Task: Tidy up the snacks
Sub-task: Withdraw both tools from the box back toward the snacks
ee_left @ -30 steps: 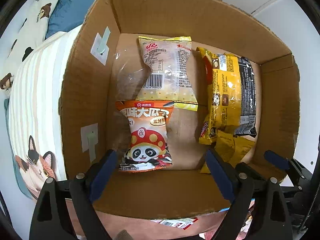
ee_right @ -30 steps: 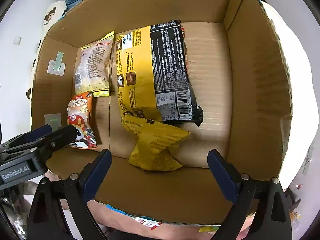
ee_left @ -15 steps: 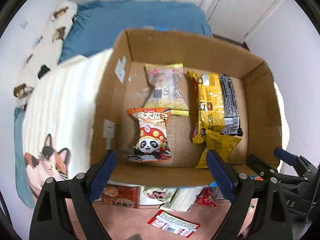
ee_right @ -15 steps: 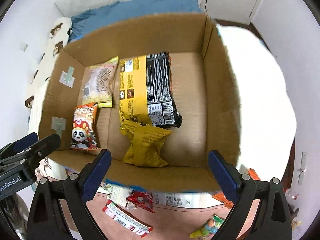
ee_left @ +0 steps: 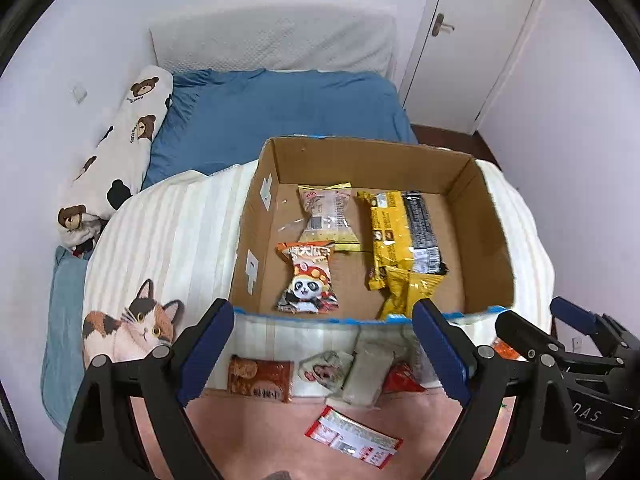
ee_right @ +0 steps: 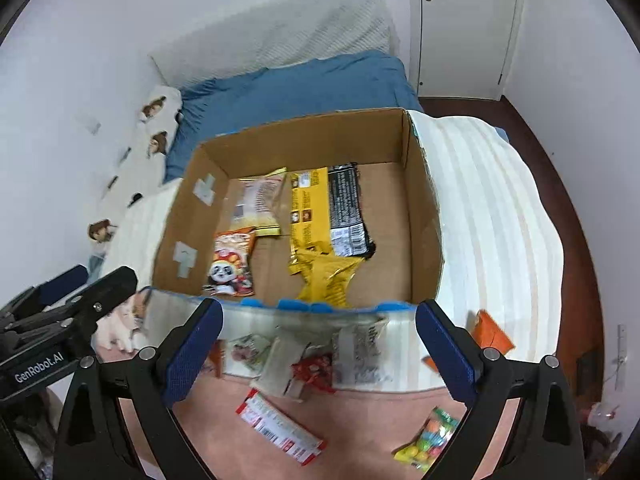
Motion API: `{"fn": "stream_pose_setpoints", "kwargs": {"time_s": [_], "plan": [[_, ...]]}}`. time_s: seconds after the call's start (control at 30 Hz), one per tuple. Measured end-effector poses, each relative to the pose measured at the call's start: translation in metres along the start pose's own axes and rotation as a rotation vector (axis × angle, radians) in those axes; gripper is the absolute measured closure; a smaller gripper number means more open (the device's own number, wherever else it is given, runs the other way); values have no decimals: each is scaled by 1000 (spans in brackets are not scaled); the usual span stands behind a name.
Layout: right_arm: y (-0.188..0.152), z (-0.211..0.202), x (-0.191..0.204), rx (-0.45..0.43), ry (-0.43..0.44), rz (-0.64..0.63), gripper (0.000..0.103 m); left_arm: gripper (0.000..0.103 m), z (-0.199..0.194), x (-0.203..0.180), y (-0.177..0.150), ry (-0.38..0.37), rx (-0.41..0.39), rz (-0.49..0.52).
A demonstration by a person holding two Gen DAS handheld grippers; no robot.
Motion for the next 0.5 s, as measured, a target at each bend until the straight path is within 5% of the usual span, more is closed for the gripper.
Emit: {"fn": "stream_pose_setpoints", "kwargs": {"time_s": [0.23,0.5], "plan": [[-50,-6,-19,50,30,58,4,12,-2,2,-51,-19,61,-49],[-133,27,-101,191,0,285,4,12,76,1,-153,-78,357,-202]]}}
Point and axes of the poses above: each gripper's, at about its wrist camera, not at the fingertips, and z roughly the way its jaws point, x to its left, y to its top, the point moved 6 cm from there along z, roughly the way its jaws point, and after that the axes turned 2 degrees about -y, right-handed, at the moved point
